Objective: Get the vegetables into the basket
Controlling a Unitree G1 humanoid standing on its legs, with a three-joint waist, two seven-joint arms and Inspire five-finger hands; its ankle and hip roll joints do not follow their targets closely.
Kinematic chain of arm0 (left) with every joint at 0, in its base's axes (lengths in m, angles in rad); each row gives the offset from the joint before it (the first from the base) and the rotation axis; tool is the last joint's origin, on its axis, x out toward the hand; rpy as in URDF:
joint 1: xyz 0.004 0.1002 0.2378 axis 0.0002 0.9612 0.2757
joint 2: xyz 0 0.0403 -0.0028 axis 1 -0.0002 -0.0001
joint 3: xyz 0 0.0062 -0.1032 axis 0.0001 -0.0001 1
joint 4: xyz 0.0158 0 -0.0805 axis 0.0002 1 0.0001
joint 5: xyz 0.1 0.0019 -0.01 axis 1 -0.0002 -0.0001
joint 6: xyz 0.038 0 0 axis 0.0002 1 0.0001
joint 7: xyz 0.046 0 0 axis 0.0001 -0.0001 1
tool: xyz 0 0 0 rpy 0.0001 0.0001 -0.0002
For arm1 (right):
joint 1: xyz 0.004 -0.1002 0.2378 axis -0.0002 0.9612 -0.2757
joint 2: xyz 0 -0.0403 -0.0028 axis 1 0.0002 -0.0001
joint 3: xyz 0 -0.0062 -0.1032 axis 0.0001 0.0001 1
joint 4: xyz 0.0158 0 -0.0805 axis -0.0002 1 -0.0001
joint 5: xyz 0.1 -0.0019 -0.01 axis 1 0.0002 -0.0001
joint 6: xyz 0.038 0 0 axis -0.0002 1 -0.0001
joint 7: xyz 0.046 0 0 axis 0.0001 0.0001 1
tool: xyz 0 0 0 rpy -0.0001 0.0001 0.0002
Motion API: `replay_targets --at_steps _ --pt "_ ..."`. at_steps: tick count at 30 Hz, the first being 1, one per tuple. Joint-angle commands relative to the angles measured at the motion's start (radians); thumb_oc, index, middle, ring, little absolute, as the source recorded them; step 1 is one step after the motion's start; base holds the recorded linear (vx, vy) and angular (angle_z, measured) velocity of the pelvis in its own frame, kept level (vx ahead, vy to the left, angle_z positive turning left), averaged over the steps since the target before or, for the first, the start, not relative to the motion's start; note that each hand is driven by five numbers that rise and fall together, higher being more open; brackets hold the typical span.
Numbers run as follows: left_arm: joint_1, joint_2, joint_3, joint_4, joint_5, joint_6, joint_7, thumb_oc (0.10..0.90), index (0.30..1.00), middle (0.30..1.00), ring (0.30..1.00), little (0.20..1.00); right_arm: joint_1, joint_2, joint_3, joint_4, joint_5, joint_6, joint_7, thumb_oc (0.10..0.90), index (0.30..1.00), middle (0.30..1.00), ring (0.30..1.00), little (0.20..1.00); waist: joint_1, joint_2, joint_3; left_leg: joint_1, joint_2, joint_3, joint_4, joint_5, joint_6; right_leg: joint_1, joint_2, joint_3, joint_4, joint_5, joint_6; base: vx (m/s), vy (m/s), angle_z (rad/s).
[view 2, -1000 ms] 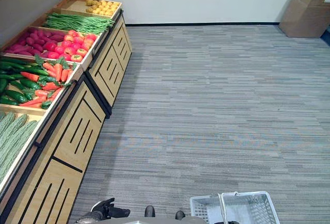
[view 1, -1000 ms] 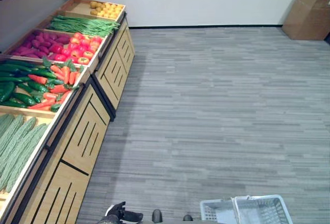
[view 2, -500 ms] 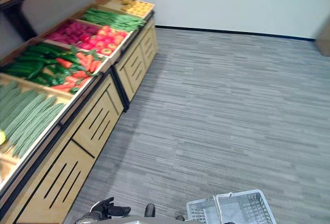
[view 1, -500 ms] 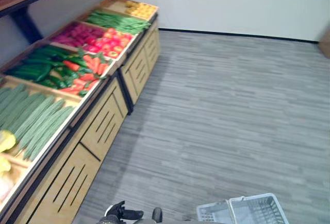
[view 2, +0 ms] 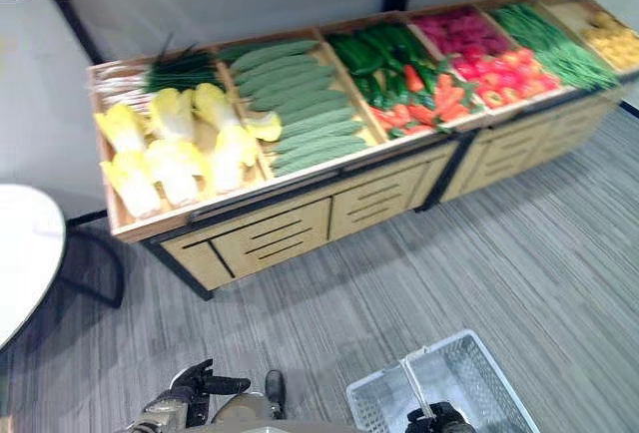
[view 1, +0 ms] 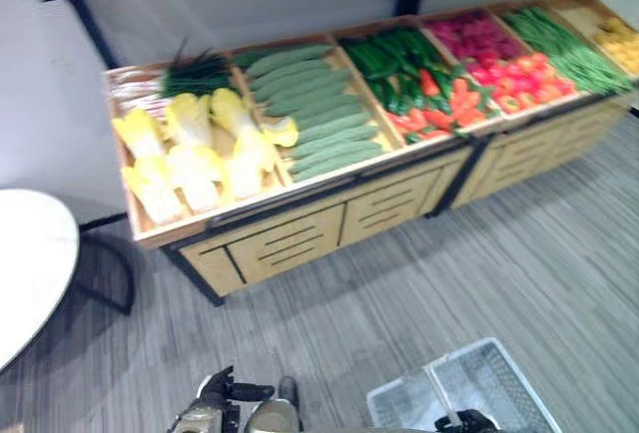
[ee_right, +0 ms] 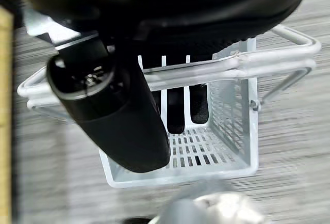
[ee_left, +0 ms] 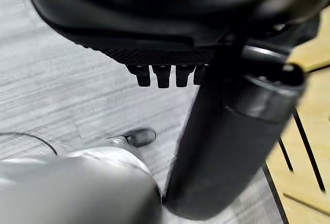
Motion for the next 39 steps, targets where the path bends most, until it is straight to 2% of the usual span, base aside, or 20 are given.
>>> replay_targets --at_steps 1,2,5,6,8,9,10,11,12,14,15,16,17,18,24,28,29,30,32,39 --pt "0.002 0.019 0.009 0.031 0.032 0.0 0.01 0.9 1.0 1.0 1.0 1.0 -0.057 0.006 -0.016 -0.016 -0.003 -0.027 0.009 0.4 0.3 0.3 0.3 0.3 0.025 -0.015 0.015 -0.063 0.04 -0.067 0.053 0.026 -0.152 -0.013 0.036 0.07 -0.167 0.041 0.019 0.21 0.257 0.97" --pt "0.012 0.019 0.032 0.042 0.021 0.003 0.013 0.9 1.0 1.0 1.0 1.0 -0.072 0.024 0.004 -0.024 -0.033 -0.022 0.007 0.4 0.3 0.3 0.3 0.3 0.032 -0.009 0.016 -0.052 0.016 -0.107 0.067 -0.01 -0.128 -0.011 -0.005 0.076 -0.088 0.02 0.012 0.21 0.256 0.16" --pt "0.017 0.023 0.043 0.053 0.017 0.008 0.008 0.9 1.0 1.0 1.0 1.0 -0.075 0.036 0.003 -0.03 -0.041 -0.018 0.005 0.4 0.3 0.3 0.3 0.3 0.036 -0.012 0.02 -0.038 -0.01 -0.121 0.078 -0.047 -0.099 -0.015 -0.061 0.09 0.008 0.051 0.023 0.2 0.25 0.05" --pt "0.026 0.029 0.041 0.067 0.024 0.013 0.002 0.9 1.0 1.0 1.0 1.0 -0.068 0.035 0.01 -0.04 -0.058 -0.018 0.013 0.4 0.3 0.3 0.3 0.3 0.01 -0.012 0.031 0.004 -0.072 -0.168 0.075 -0.097 -0.046 -0.046 -0.145 0.168 0.184 0.152 0.056 0.34 0.405 0.33" --pt "0.022 0.031 0.035 0.076 0.021 0.013 0.0 0.9 1.0 1.0 1.0 1.0 -0.072 0.039 0.016 -0.043 -0.063 -0.022 0.013 0.4 0.3 0.3 0.3 0.3 -0.035 0.0 0.056 0.041 -0.102 -0.209 0.054 -0.102 -0.024 -0.142 -0.163 0.317 0.335 0.202 0.067 0.22 0.288 1.19" --pt "0.019 0.033 0.032 0.073 0.014 0.01 0.002 0.9 1.0 1.0 1.0 1.0 -0.073 0.042 0.018 -0.048 -0.062 -0.024 0.01 0.4 0.3 0.3 0.3 0.3 -0.056 0.012 0.066 0.056 -0.103 -0.239 0.046 -0.098 -0.021 -0.187 -0.14 0.4 0.369 0.201 0.059 0.06 0.1 1.43" --pt "0.019 0.033 0.033 0.073 0.014 0.01 0.002 0.9 1.0 1.0 1.0 1.0 -0.073 0.041 0.019 -0.048 -0.062 -0.023 0.01 0.4 0.3 0.3 0.3 0.3 -0.054 0.011 0.066 0.055 -0.104 -0.236 0.044 -0.098 -0.021 -0.193 -0.142 0.405 0.374 0.2 0.06 0.06 0.028 0.93" --pt "0.016 0.033 0.026 0.069 0.013 0.009 0.002 0.9 1.0 1.0 1.0 1.0 -0.073 0.044 0.018 -0.049 -0.057 -0.023 0.009 0.4 0.3 0.3 0.3 0.3 -0.07 0.018 0.066 0.062 -0.107 -0.269 0.037 -0.095 -0.02 -0.221 -0.117 0.485 0.381 0.195 0.057 0.06 0.002 0.54" --pt "0.01 0.034 0.015 0.058 0.012 0.004 0.002 0.9 1.0 1.0 1.0 1.0 -0.072 0.047 0.019 -0.053 -0.051 -0.024 0.007 0.4 0.3 0.3 0.3 0.3 -0.09 0.033 0.063 0.065 -0.095 -0.296 0.02 -0.071 -0.021 -0.259 -0.063 0.538 0.365 0.175 0.022 0.13 -0.014 0.58" --pt "0.0 0.032 -0.006 0.042 0.021 -0.001 0.005 0.9 1.0 1.0 1.0 1.0 -0.067 0.052 0.028 -0.056 -0.044 -0.024 0.008 0.4 0.3 0.3 0.3 0.3 -0.113 0.037 0.063 0.091 -0.095 -0.346 -0.009 -0.062 -0.033 -0.299 -0.005 0.621 0.292 0.132 0.01 0.19 -0.087 1.14" --pt "-0.011 0.032 -0.021 0.035 0.027 -0.004 0.008 0.9 1.0 1.0 1.0 1.0 -0.072 0.057 0.038 -0.054 -0.042 -0.025 0.005 0.4 0.3 0.3 0.3 0.3 -0.121 0.032 0.065 0.101 -0.095 -0.376 -0.021 -0.066 -0.047 -0.292 0.021 0.651 0.122 0.114 0.014 0.28 -0.226 0.97" --pt "-0.009 0.031 -0.03 0.042 0.029 -0.005 0.011 0.9 1.0 1.0 1.0 1.0 -0.072 0.064 0.046 -0.045 -0.039 -0.022 0.003 0.4 0.3 0.3 0.3 0.3 -0.136 0.012 0.057 0.117 -0.11 -0.415 -0.04 -0.07 -0.057 -0.303 0.087 0.754 -0.086 0.138 0.031 0.28 -0.253 0.28" --pt "-0.01 0.037 -0.031 0.049 0.039 0.001 0.01 0.9 1.0 1.0 1.0 1.0 -0.071 0.059 0.042 -0.03 -0.035 -0.017 0.001 0.4 0.3 0.3 0.3 0.3 -0.146 0.001 0.059 0.124 -0.114 -0.436 -0.044 -0.081 -0.059 -0.314 0.121 0.811 -0.147 0.152 0.04 0.19 -0.182 0.26" --pt "-0.017 0.037 -0.038 0.05 0.043 0.001 0.011 0.9 1.0 1.0 1.0 1.0 -0.067 0.061 0.033 -0.023 -0.025 -0.016 0.002 0.4 0.3 0.3 0.3 0.3 -0.144 -0.005 0.052 0.116 -0.119 -0.458 -0.037 -0.074 -0.061 -0.299 0.125 0.834 -0.147 0.15 0.036 0.12 -0.148 0.37" --pt "0.012 0.03 -0.03 0.073 0.048 0.005 0.034 0.9 1.0 1.0 1.0 1.0 -0.018 0.026 -0.065 0.062 0.038 -0.006 -0.024 0.4 0.3 0.3 0.3 0.3 -0.142 -0.022 0.008 0.122 -0.1 -0.476 -0.05 -0.063 -0.079 -0.203 0.132 0.792 -0.234 0.157 0.024 0.09 -0.141 0.51" --pt "0.029 0.06 -0.017 0.109 0.099 0.018 0.021 0.9 1.0 1.0 1.0 1.0 0.014 -0.089 -0.185 0.123 0.087 0.002 -0.019 0.4 0.3 0.3 0.3 0.3 -0.155 -0.035 -0.011 0.141 -0.079 -0.47 -0.05 -0.071 -0.098 -0.155 0.145 0.779 -0.276 0.152 0.019 0.09 -0.124 0.06" --pt "0.03 0.084 -0.003 0.113 0.1 0.02 0.006 0.9 1.0 1.0 1.0 1.0 0.022 -0.159 -0.244 0.141 0.099 0.006 -0.012 0.4 0.3 0.3 0.3 0.3 -0.161 -0.037 -0.012 0.144 -0.073 -0.467 -0.05 -0.071 -0.103 -0.151 0.148 0.776 -0.275 0.149 0.017 0.04 -0.073 -0.03" --pt "0.03 0.084 -0.003 0.113 0.1 0.02 0.006 0.9 1.0 1.0 1.0 1.0 0.022 -0.159 -0.244 0.141 0.099 0.006 -0.012 0.4 0.3 0.3 0.3 0.3 -0.161 -0.037 -0.012 0.144 -0.073 -0.467 -0.05 -0.071 -0.103 -0.151 0.148 0.776 -0.275 0.149 0.017 0.04 -0.082 -0.03" --pt "0.018 0.126 0.01 0.112 0.101 0.019 -0.029 0.9 1.0 1.0 1.0 1.0 0.033 -0.291 -0.348 0.189 0.1 0.019 0.01 0.4 0.3 0.3 0.3 0.3 -0.173 -0.034 -0.013 0.144 -0.065 -0.465 -0.05 -0.074 -0.112 -0.153 0.153 0.772 -0.273 0.145 0.014 0.03 -0.054 -0.06" --pt "-0.001 0.151 0.019 0.103 0.069 0.023 -0.057 0.9 1.0 1.0 1.0 1.0 0.061 -0.339 -0.403 0.246 0.107 0.031 0.038 0.4 0.3 0.3 0.3 0.3 -0.178 -0.032 -0.018 0.148 -0.054 -0.468 -0.05 -0.076 -0.119 -0.144 0.159 0.759 -0.279 0.135 0.012 0.03 -0.02 -0.02"
